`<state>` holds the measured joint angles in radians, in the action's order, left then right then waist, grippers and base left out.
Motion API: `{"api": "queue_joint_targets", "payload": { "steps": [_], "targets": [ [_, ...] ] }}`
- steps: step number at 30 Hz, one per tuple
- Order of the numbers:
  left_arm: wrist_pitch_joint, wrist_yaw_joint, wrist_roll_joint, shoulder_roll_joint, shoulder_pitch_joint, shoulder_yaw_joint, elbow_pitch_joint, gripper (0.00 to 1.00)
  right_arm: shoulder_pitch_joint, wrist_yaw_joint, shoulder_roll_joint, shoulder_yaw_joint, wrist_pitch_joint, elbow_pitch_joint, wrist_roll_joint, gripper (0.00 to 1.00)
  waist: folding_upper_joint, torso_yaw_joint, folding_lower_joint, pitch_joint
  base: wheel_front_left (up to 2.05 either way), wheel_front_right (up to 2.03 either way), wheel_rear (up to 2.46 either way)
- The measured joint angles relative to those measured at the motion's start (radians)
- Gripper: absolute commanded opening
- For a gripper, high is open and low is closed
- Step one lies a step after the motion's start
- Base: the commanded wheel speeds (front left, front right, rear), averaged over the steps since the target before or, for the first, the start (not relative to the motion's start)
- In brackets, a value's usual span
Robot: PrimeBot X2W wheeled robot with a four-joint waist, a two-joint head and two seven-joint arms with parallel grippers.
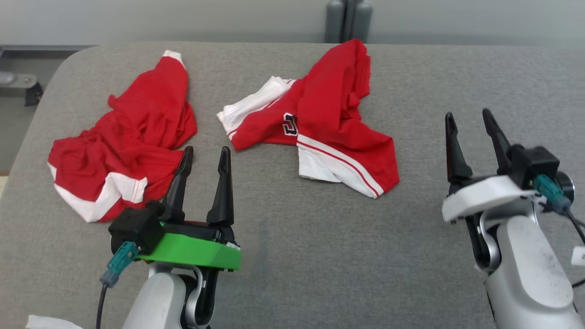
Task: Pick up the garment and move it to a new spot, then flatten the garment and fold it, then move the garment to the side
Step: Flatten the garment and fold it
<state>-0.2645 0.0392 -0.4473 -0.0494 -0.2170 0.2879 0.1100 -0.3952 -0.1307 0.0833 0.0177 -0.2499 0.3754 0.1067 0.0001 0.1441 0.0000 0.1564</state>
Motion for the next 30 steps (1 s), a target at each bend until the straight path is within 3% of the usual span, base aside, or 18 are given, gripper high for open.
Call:
{"api": "queue_joint_targets", "payload": {
  "steps": [6, 13, 16, 26, 30],
  "targets": [
    [0.000, -0.006, 0.002, 0.000, 0.002, -0.018, 0.034, 1.00, 0.153, 0.000, -0.025, 0.000, -0.005, -0.123, 0.048, 1.00, 0.0000, -0.083, 0.0000, -0.017, 0.00, 0.00, 0.00],
    [0.000, -0.006, 0.030, 0.001, -0.033, -0.046, 0.107, 1.00, 0.163, 0.000, -0.033, -0.035, -0.006, -0.192, 0.041, 1.00, 0.0000, -0.165, 0.0000, -0.013, 0.00, 0.00, 0.00],
    [0.004, -0.006, 0.052, -0.001, -0.106, -0.042, 0.177, 1.00, 0.156, 0.000, -0.032, -0.035, -0.006, -0.208, 0.040, 1.00, 0.0000, -0.189, 0.0000, 0.008, 0.00, 0.00, 0.00],
    [0.251, -0.037, 0.108, -0.030, -0.507, -0.013, 0.512, 1.00, 0.137, 0.000, -0.033, -0.061, -0.009, -0.213, 0.071, 1.00, 0.0000, -0.289, 0.0000, 0.115, 0.00, 0.00, 0.00],
    [0.290, -0.039, 0.140, -0.058, -0.630, 0.002, 0.611, 1.00, 0.137, 0.000, -0.033, -0.068, -0.012, -0.195, 0.067, 1.00, 0.0000, -0.333, 0.0001, 0.157, 0.00, 0.00, 0.00]
  ]
}}
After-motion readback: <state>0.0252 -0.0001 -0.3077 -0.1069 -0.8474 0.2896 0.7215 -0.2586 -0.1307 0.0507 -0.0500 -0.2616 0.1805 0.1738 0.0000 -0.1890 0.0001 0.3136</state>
